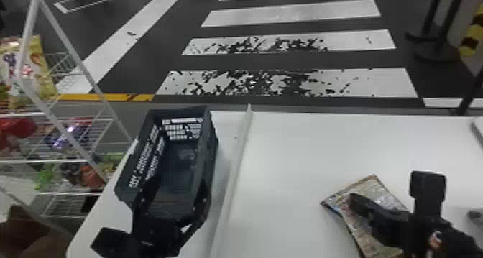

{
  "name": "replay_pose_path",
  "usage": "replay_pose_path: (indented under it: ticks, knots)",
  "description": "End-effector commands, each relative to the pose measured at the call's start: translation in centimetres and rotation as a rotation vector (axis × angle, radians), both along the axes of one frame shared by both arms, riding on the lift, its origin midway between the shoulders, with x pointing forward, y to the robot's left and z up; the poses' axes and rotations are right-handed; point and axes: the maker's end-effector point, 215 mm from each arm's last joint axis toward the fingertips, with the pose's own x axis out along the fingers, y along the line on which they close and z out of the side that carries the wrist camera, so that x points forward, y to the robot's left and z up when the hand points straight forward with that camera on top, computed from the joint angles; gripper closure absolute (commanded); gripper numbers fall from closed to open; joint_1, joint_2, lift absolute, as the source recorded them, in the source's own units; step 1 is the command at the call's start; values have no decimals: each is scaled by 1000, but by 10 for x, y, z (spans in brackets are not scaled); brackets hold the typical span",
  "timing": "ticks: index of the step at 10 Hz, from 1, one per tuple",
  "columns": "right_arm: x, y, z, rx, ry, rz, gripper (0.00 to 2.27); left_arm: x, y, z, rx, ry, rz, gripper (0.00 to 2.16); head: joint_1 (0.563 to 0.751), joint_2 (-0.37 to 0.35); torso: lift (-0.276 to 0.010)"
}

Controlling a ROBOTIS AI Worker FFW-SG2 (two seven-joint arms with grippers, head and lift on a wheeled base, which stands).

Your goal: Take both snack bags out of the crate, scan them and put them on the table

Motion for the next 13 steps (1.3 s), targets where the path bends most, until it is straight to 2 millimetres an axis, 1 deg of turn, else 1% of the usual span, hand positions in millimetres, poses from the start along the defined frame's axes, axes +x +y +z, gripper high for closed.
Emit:
replay_pose_path:
  ticks: [1,3,4,9,10,11,12,13]
  knots:
    - [7,-6,-3,-23,-10,-27,2253,0,0,0,1,0,0,66,695,223,-92]
    - [17,-19,-7,-61,-25,-78,2253,1,0,0,1,-2,0,66,695,209,-92]
    - [24,-26,-8,-80,-41,-105,2253,2,0,-3,6,10,-1,66,695,199,-92]
    - [48,-36,10,-91,-122,-193,2253,3,1,-5,8,14,1,66,695,170,-92]
    - [51,-35,14,-84,-137,-203,2253,4,2,-6,9,16,2,66,695,167,-92]
    - [52,-37,26,-75,-180,-221,2253,4,2,-8,8,18,4,66,695,166,-92]
    - [52,-48,38,-100,-205,-249,2253,4,3,-10,8,21,6,66,695,167,-92]
    - [50,-64,41,-124,-203,-274,2253,4,3,-10,7,21,7,66,695,160,-92]
